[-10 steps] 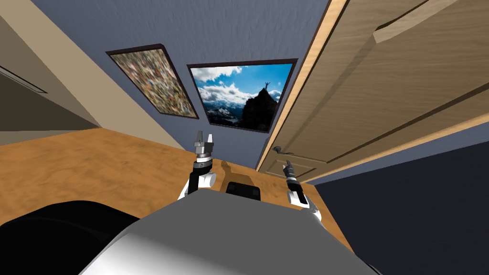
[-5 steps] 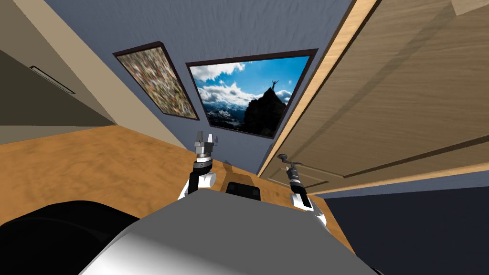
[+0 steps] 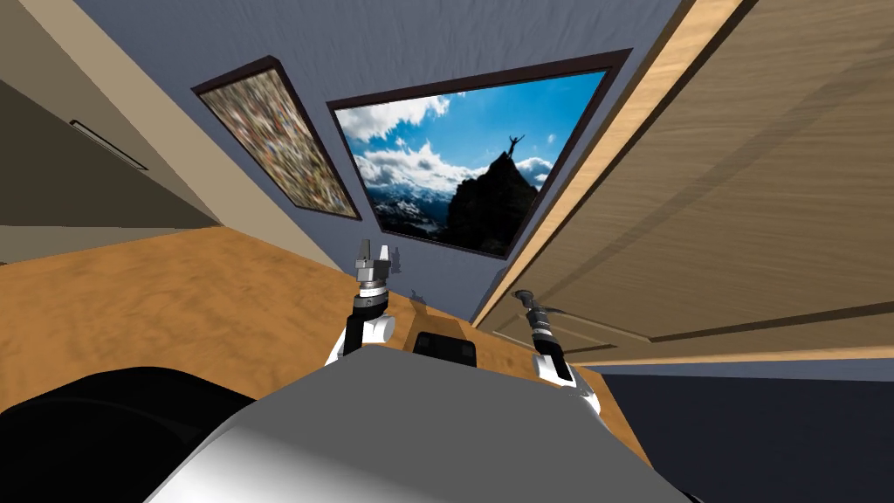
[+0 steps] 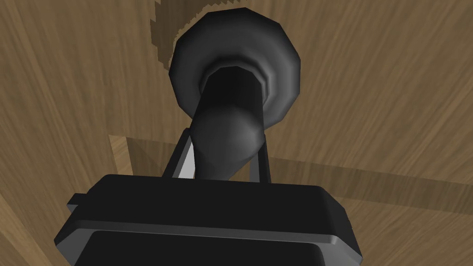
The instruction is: Pull the door open
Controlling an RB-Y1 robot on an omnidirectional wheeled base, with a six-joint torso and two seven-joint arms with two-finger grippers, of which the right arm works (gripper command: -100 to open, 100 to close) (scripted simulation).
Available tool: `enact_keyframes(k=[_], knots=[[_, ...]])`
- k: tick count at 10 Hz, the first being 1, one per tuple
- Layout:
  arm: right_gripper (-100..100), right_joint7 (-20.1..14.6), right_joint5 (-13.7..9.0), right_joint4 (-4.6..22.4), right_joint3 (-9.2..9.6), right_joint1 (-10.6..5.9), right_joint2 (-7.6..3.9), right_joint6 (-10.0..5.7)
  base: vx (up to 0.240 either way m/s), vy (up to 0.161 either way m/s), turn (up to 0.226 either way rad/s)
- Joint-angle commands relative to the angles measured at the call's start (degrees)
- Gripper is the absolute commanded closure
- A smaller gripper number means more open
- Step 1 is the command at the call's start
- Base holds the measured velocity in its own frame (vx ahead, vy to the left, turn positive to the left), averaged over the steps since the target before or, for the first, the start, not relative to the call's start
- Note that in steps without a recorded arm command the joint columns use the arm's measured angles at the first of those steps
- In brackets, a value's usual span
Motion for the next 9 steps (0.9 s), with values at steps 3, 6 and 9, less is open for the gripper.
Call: enact_keyframes(k=[3,6,9], knots=[[100,0.1,0.1,0.0,0.06,0.07,0.00,-0.04,-0.016,-0.001,0.003],[100,-1.3,0.3,-0.1,1.17,1.34,-1.11,-1.45,-0.108,-0.034,0.097],[100,-3.2,0.6,-0.4,2.73,3.16,-2.89,-3.73,-0.203,-0.071,0.145]])
